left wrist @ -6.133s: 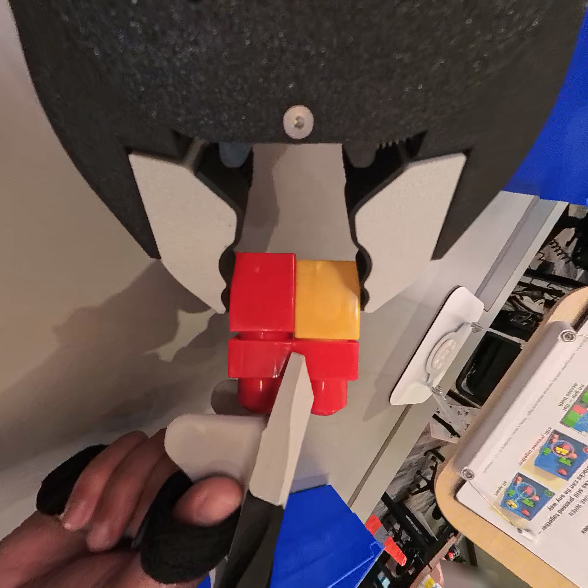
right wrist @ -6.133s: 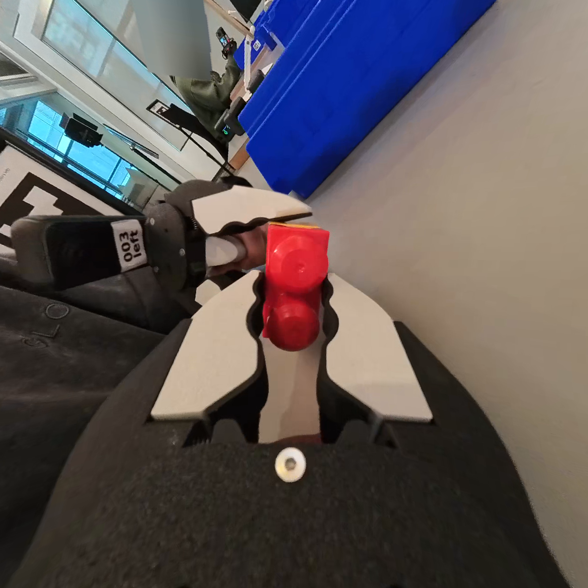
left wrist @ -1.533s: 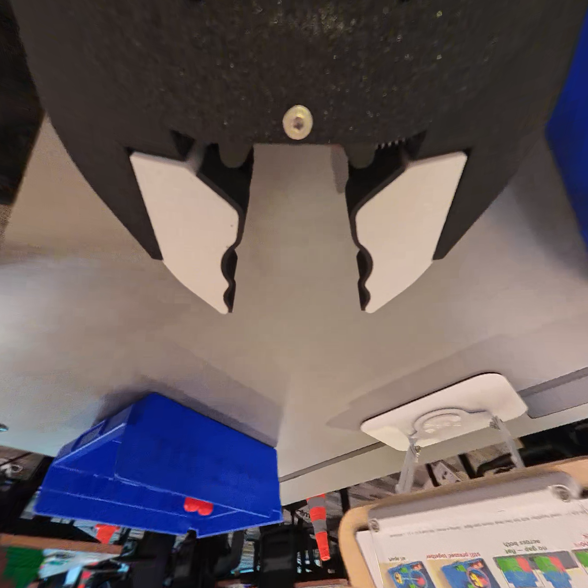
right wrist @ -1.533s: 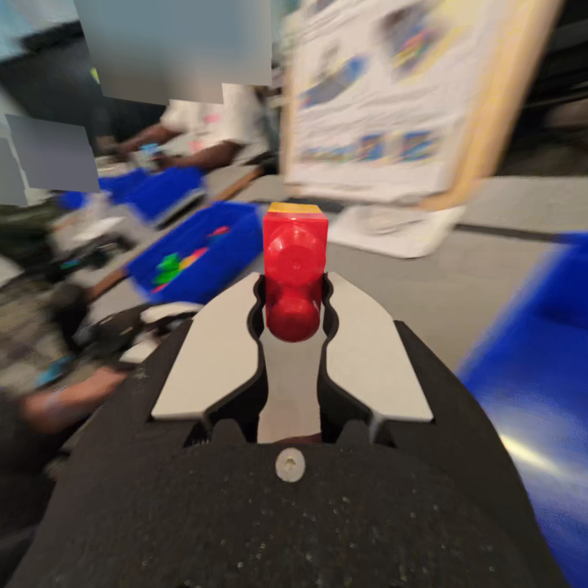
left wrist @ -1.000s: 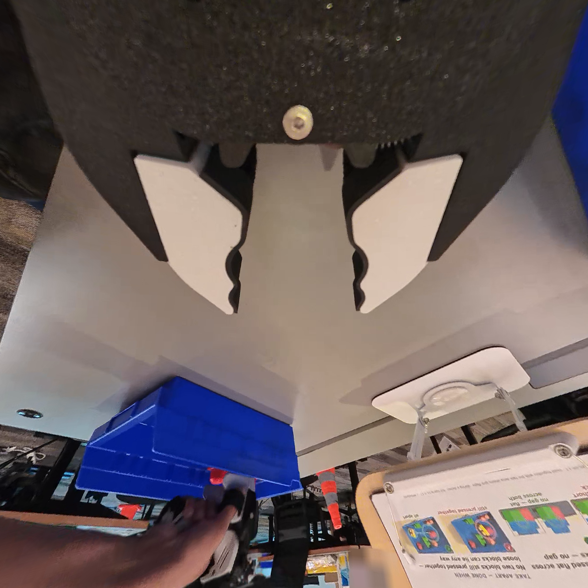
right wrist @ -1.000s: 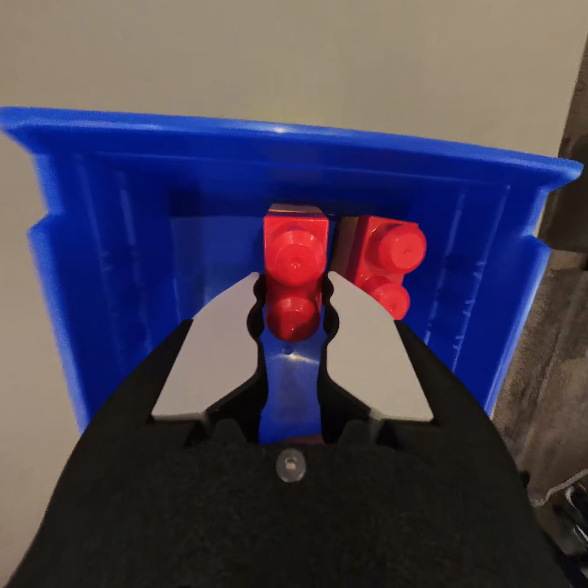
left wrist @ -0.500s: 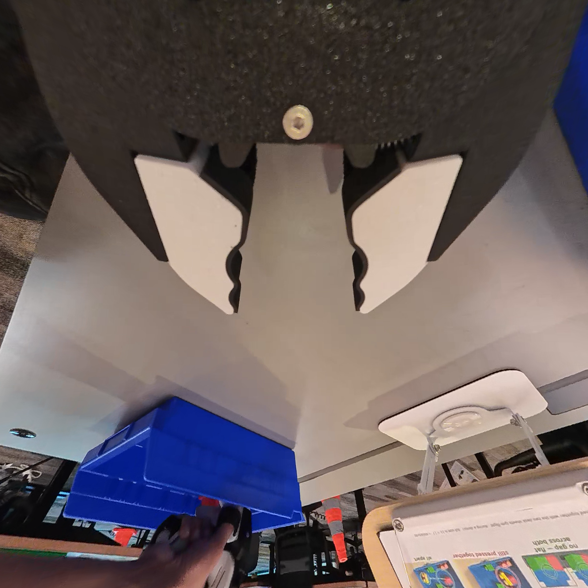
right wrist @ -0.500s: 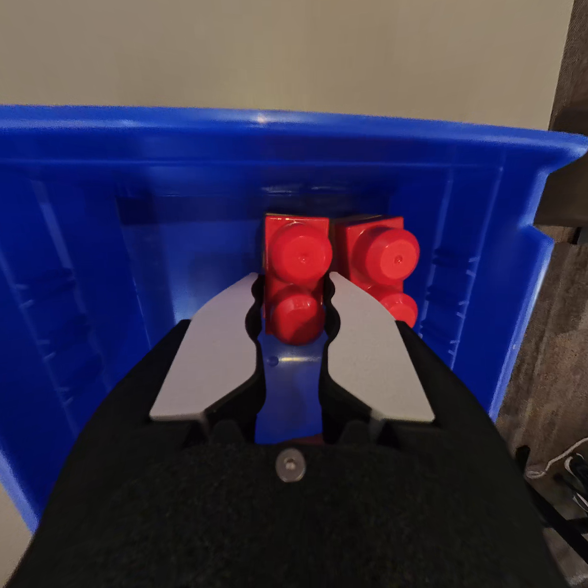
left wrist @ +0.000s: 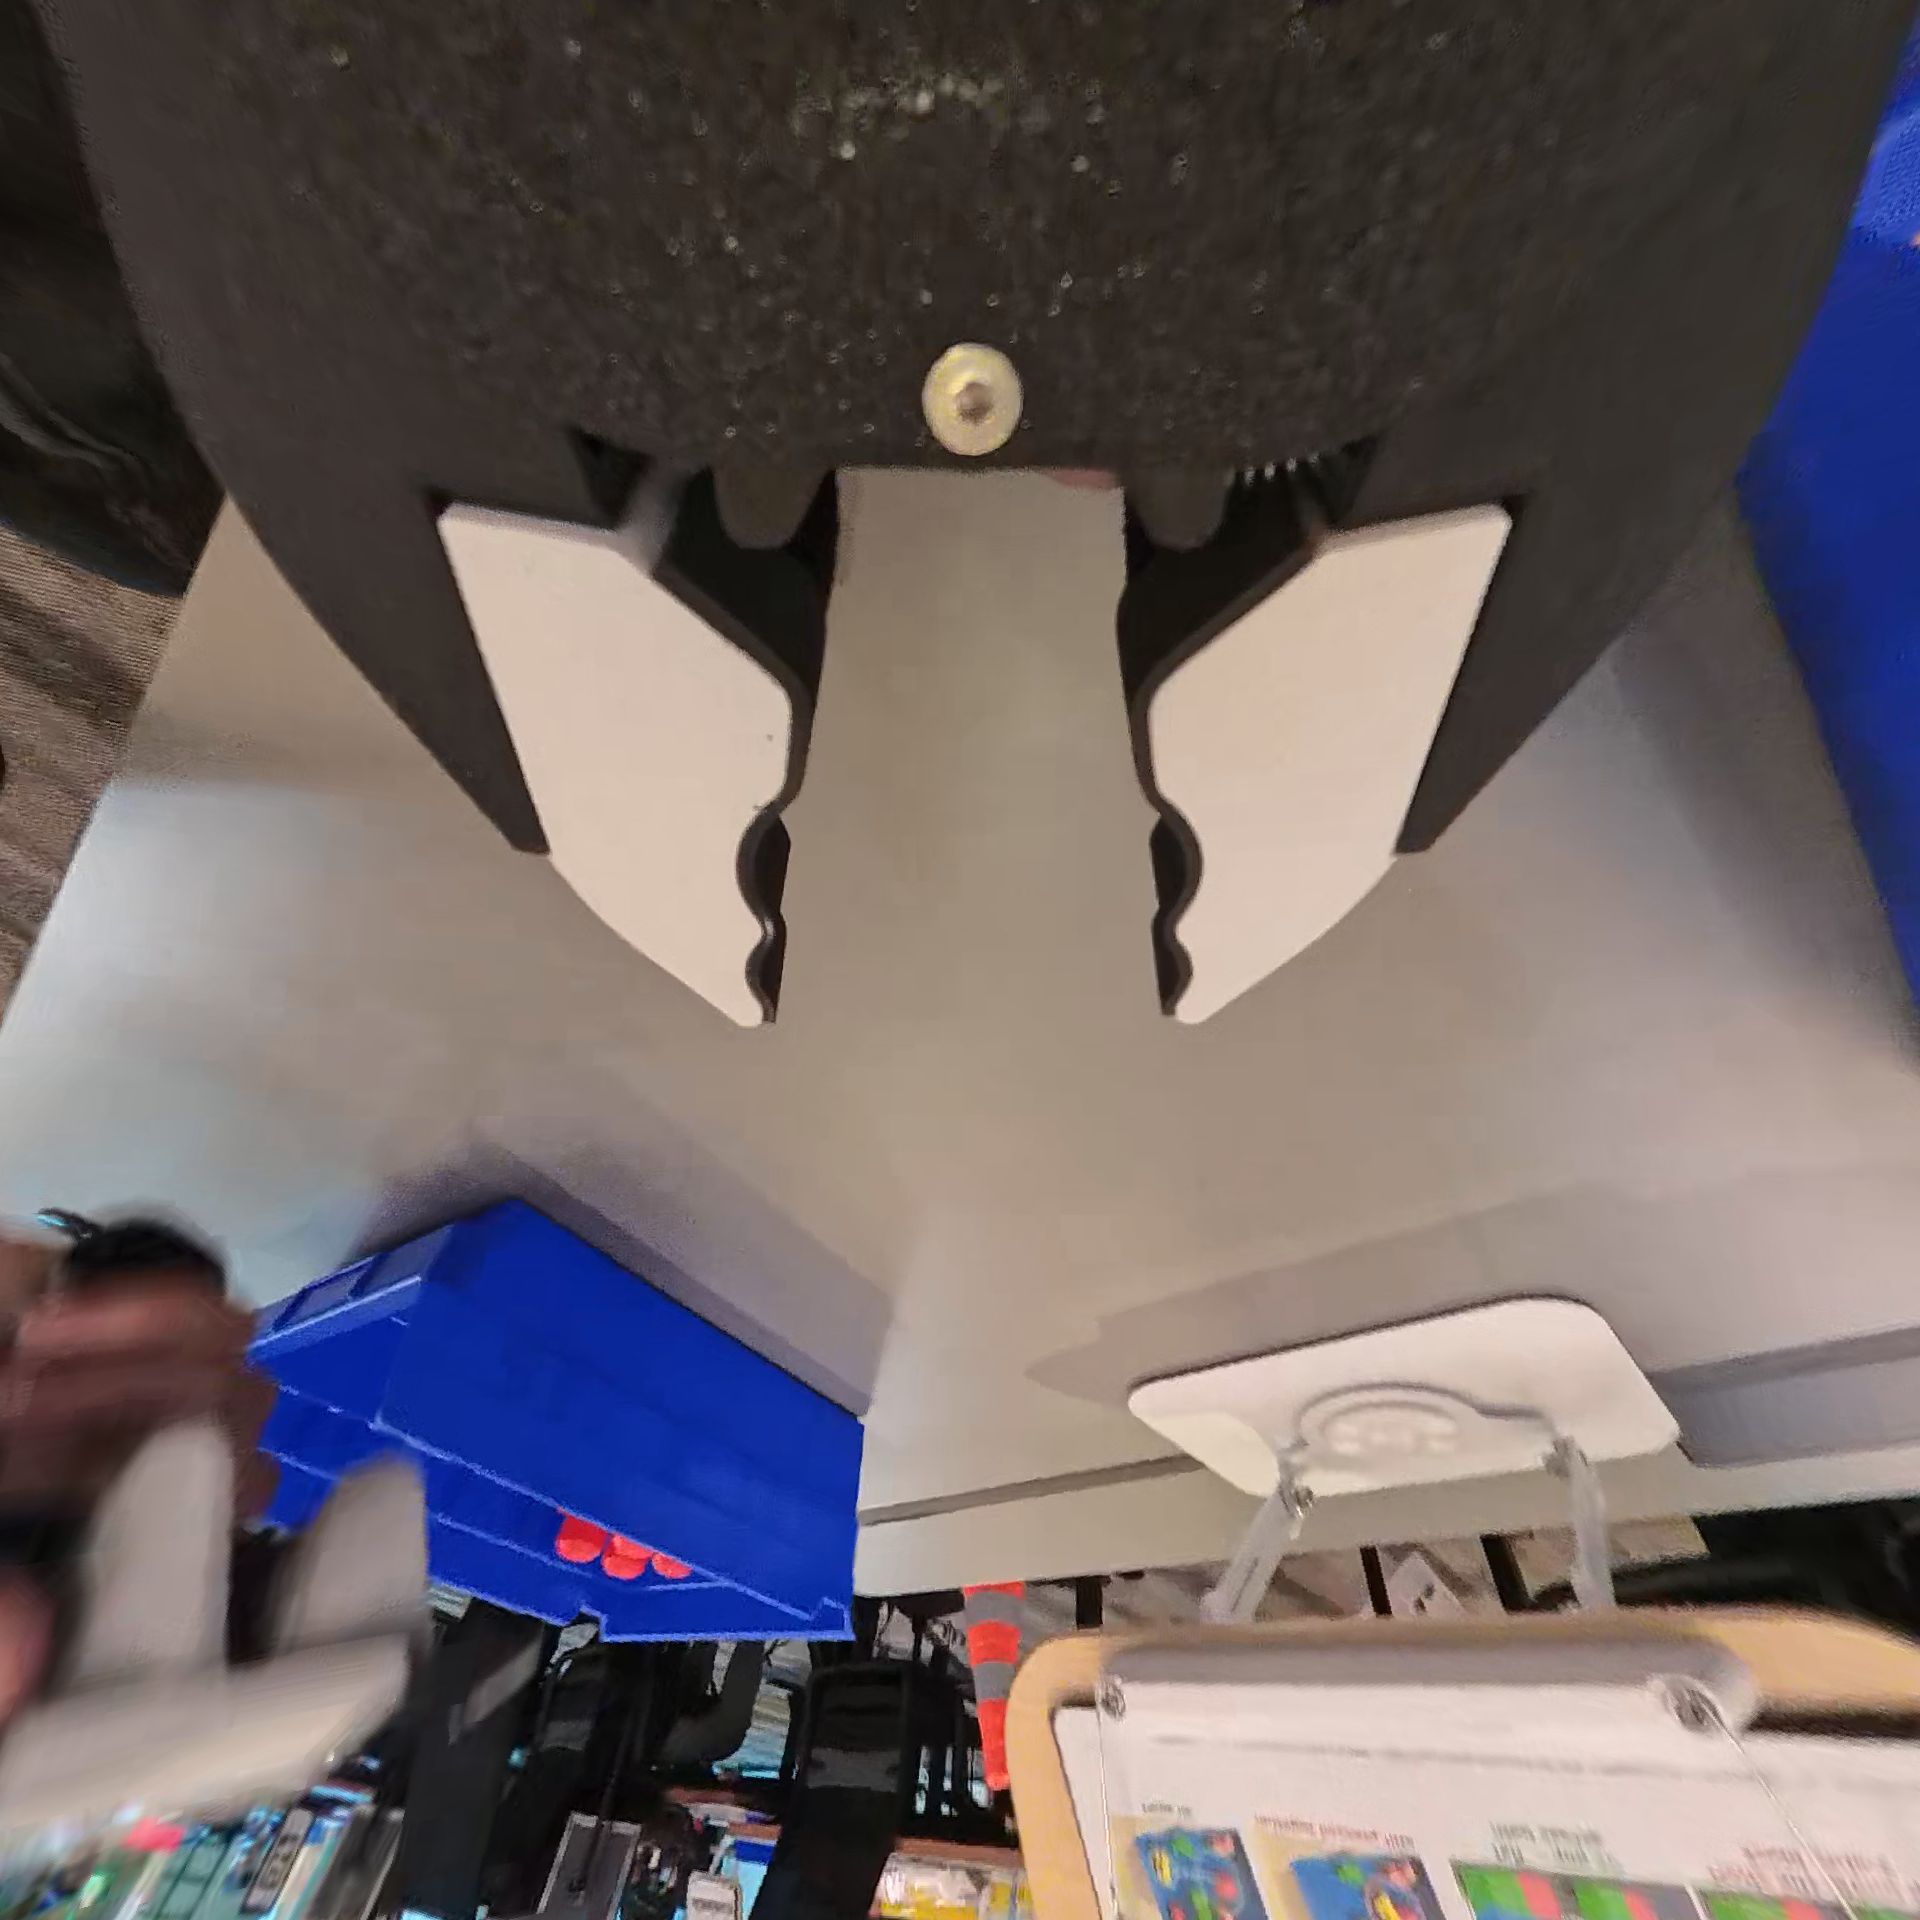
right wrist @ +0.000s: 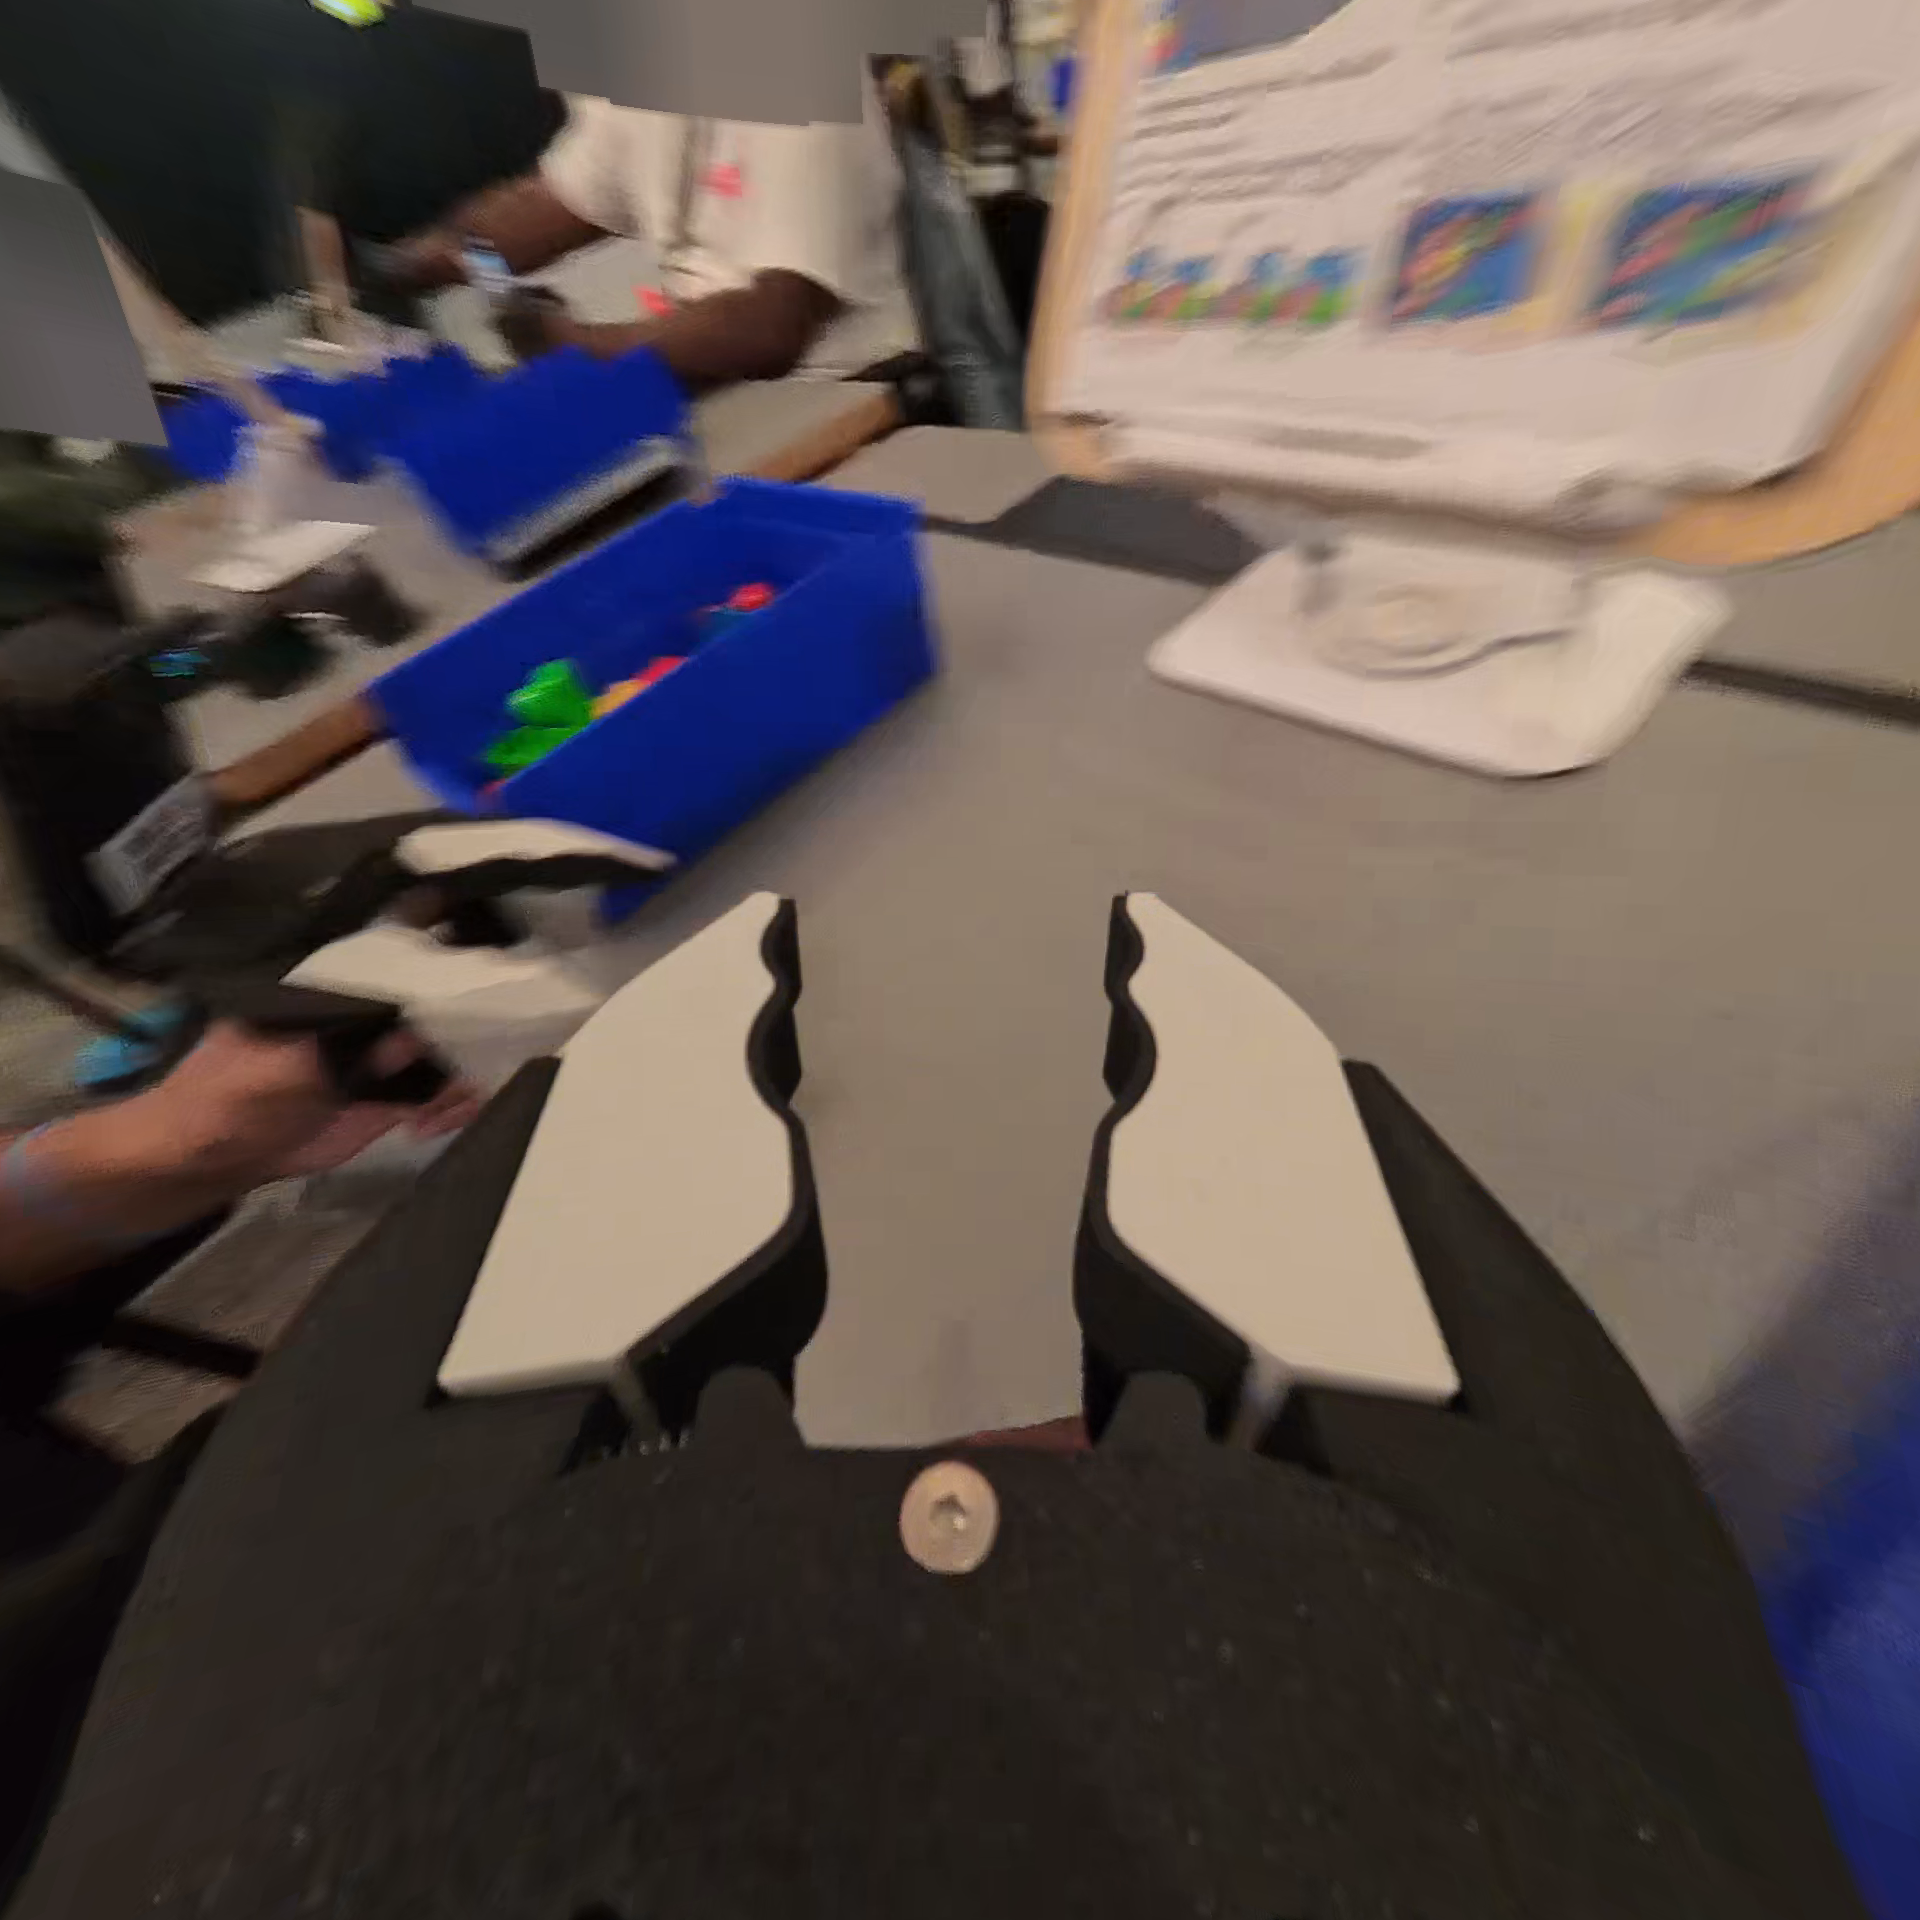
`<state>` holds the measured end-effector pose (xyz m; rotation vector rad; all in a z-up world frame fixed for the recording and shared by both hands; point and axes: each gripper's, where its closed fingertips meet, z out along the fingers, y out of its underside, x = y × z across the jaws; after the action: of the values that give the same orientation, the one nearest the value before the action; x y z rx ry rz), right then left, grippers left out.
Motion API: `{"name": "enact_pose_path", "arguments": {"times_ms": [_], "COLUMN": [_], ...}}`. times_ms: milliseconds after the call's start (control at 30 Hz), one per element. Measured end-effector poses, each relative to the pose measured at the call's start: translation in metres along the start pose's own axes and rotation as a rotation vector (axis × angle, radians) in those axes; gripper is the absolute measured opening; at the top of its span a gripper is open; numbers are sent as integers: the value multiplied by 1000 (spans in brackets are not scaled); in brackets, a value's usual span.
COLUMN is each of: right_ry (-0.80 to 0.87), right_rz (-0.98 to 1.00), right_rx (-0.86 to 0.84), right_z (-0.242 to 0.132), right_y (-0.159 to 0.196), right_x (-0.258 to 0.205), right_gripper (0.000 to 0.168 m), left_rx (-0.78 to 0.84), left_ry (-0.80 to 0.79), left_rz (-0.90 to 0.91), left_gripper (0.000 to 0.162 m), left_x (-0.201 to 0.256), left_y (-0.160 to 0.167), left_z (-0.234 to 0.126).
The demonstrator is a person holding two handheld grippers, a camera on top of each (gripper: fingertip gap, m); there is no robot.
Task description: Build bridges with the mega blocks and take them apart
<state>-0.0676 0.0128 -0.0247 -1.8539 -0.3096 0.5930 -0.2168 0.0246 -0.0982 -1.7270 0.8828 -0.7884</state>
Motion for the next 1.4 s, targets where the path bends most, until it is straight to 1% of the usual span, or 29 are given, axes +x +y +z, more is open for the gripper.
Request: {"name": "enact_pose_path", "arguments": {"times_ms": [67, 133, 167, 233, 300, 400, 600, 833, 933, 1000, 1067, 1167, 1267, 1333, 1400], "right_ry": [-86, -144, -145, -139, -149, -92, -111, -115, -108, -107, -105, -105, -117, -124, -123], "right_rz": [39, 41, 47, 60, 39, -17, 22, 43, 40, 42, 37, 38, 46, 46, 35], "right_rx": [26, 42, 37, 85, 58, 58, 35, 16, 19, 17, 14, 20, 12, -4, -17], "right_z": [13, 15, 14, 9, 8, 5, 7, 9, 7, 7, 6, 5, 9, 12, 14], "right_y": [46, 72, 77, 76, 79, 78, 87, 92, 91, 90, 90, 89, 90, 92, 94], "right_x": [-36, -59, -63, -64, -65, -51, -45, -41, -40, -40, -40, -39, -41, -43, -45], "right_gripper": [57, 50, 50, 45, 45, 45, 43, 42, 41, 41, 40, 40, 40, 40, 40], "left_rx": [-28, -40, -40, -46, -60, -79, -119, -132, -147, -139, -125, -234, -444, -561, -650], "left_ry": [3, -6, -10, -26, -37, -29, -3, 28, 68, 125, 122, 14, -37, -4, 4], "left_rz": [-29, -26, -15, 20, 48, 58, 56, 63, 50, 40, 94, 234, 373, 405, 413], "left_gripper": [68, 68, 68, 68, 68, 68, 68, 68, 68, 69, 69, 71, 71, 71, 70], "left_x": [3, 7, 9, 13, 16, 21, 24, 28, 34, 38, 22, -37, -110, -151, -188], "left_y": [6, 11, 12, 16, 20, 25, 35, 33, 25, 3, -28, -54, -54, -43, -30], "left_z": [0, -1, -3, -4, -4, -1, 4, 4, -3, -19, -45, -82, -99, -93, -78]}}
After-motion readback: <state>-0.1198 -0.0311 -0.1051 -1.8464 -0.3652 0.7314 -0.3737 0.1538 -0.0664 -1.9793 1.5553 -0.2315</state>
